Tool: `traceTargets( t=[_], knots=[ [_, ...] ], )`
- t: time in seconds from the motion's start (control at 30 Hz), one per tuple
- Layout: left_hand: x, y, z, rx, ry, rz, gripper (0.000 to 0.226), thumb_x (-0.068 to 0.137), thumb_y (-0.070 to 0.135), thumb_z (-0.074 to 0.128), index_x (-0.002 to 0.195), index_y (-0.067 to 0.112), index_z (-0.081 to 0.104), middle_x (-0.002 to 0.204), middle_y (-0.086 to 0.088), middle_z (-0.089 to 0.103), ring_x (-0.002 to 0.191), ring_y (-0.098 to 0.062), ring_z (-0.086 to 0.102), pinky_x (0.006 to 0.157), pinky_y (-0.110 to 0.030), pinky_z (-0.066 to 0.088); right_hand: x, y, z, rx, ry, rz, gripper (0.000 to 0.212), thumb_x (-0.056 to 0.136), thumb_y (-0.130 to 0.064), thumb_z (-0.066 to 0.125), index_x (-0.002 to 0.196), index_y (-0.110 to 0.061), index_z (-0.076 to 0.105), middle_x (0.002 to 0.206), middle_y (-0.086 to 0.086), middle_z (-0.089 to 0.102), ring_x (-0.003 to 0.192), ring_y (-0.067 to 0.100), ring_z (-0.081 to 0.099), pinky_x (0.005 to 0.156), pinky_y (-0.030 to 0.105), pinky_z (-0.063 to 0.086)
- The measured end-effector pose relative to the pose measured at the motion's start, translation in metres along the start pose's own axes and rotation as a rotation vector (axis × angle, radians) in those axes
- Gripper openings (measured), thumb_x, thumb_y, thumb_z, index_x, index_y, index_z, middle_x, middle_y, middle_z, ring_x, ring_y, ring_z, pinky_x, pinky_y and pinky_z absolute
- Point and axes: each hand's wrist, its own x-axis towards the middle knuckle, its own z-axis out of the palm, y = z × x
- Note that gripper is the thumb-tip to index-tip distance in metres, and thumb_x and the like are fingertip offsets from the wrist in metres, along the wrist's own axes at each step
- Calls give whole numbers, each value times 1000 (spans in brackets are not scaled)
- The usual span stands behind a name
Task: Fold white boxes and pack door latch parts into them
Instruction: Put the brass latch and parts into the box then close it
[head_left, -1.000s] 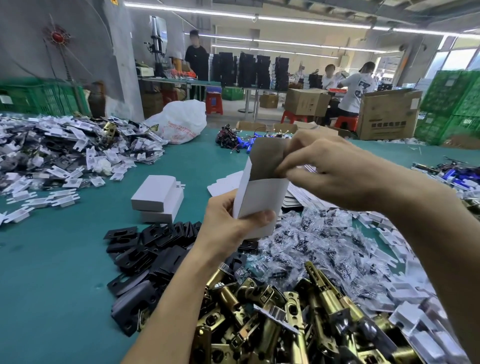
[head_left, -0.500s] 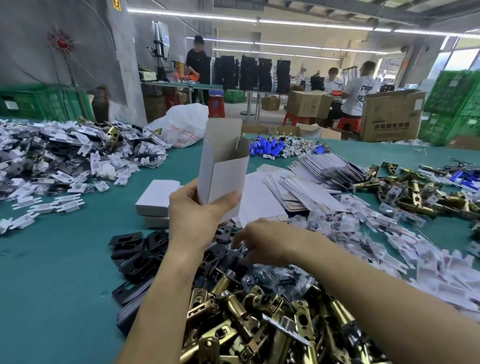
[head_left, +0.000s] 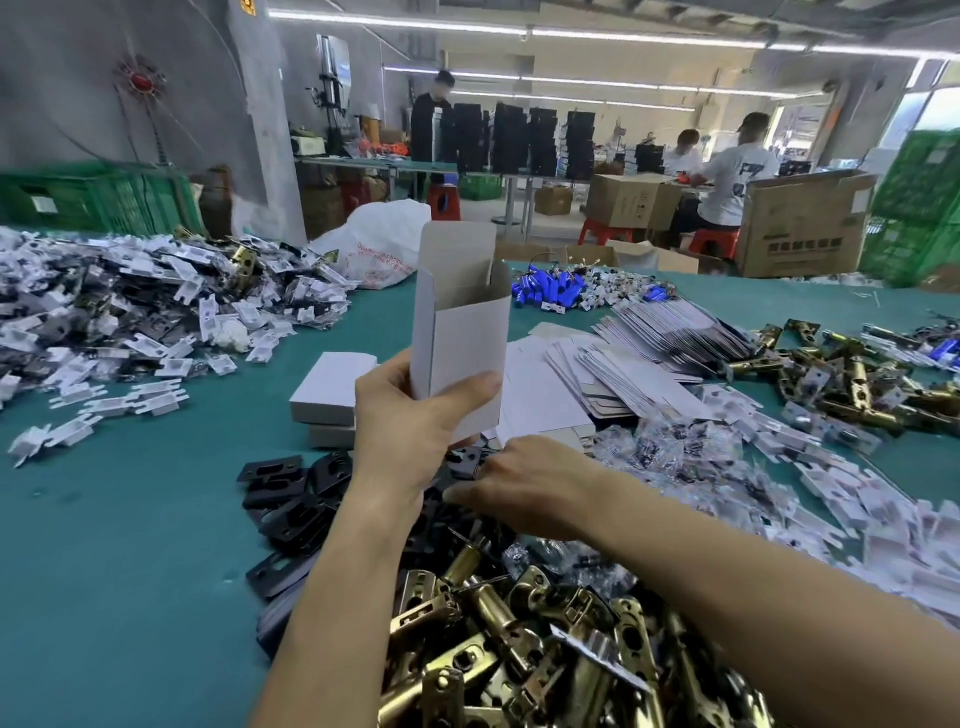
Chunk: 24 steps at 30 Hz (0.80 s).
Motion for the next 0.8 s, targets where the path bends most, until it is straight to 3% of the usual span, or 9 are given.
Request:
traceTargets(
  t=[0.07, 0.13, 0.23, 0.3, 0.43, 0.53, 0.63, 0.73, 0.8],
  knots=[
    [-1, 1, 1, -16, -5, -8, 25, 68, 9, 90, 75, 30, 80, 79, 0, 76, 71, -18, 73, 53, -29, 57, -6, 5, -9, 60, 50, 45, 41, 103, -18, 46, 143, -28, 46, 91, 4, 68, 71, 23, 64, 63, 33, 52],
    [-1, 0, 2, -34, 2, -9, 25, 67, 9, 90, 75, 30, 80, 81, 1, 77, 74, -17, 73, 58, -29, 59, -19, 11, -21, 233, 101, 152, 35, 100, -22, 52, 132, -34, 58, 102, 0, 70, 83, 20, 66, 74, 35, 55],
    [0, -1, 2, -34, 12, 5, 29, 68, 9, 89, 73, 35, 80, 81, 7, 78, 73, -8, 73, 59, -21, 57, -47, 27, -30, 665, 284, 353, 31, 96, -9, 57, 120, -23, 69, 98, -11, 64, 79, -4, 56, 77, 15, 48],
    [0, -4, 2, -16, 20, -8, 28, 69, 8, 89, 73, 34, 79, 78, 8, 76, 69, -7, 71, 55, -21, 56, -70, 37, -33, 967, 482, 492, 28, 96, -1, 56, 117, -14, 69, 105, -4, 69, 85, 2, 62, 77, 18, 53],
    [0, -7, 2, 1, 29, -21, 29, 68, 3, 89, 83, 24, 77, 78, 3, 76, 66, -13, 70, 53, -22, 55, -99, 46, -53, 1357, 861, 621, 30, 94, 4, 54, 110, -17, 67, 108, 10, 70, 88, 24, 70, 74, 28, 61],
    [-3, -8, 0, 33, -114, 22, 27, 66, 8, 92, 83, 25, 80, 85, -3, 77, 75, -16, 70, 61, -22, 56, -107, 48, -77, 1169, 1086, 451, 33, 92, 7, 55, 108, -20, 66, 102, -12, 72, 93, 12, 71, 79, 20, 57],
    [-8, -8, 4, -14, -273, 86, 26, 64, 11, 88, 85, 24, 81, 85, -3, 75, 76, -15, 69, 62, -24, 58, -110, 43, -99, 745, 1199, 301, 29, 91, 0, 64, 113, -18, 64, 105, -6, 70, 95, 9, 70, 83, 23, 56],
    [-10, -8, 10, 6, -334, 152, 29, 62, 10, 88, 85, 27, 80, 81, 3, 73, 74, -11, 67, 62, -26, 58, -110, 38, -111, 421, 1131, 257, 20, 92, -9, 68, 110, -16, 69, 101, -2, 71, 91, 9, 66, 76, 18, 50],
    [-10, -9, 11, 9, -354, 178, 32, 62, 8, 87, 86, 29, 80, 79, 7, 73, 72, -8, 65, 62, -25, 56, -108, 34, -114, 284, 1067, 255, 14, 92, -11, 69, 106, -14, 74, 98, 0, 73, 88, 20, 64, 75, 35, 52]
  ],
)
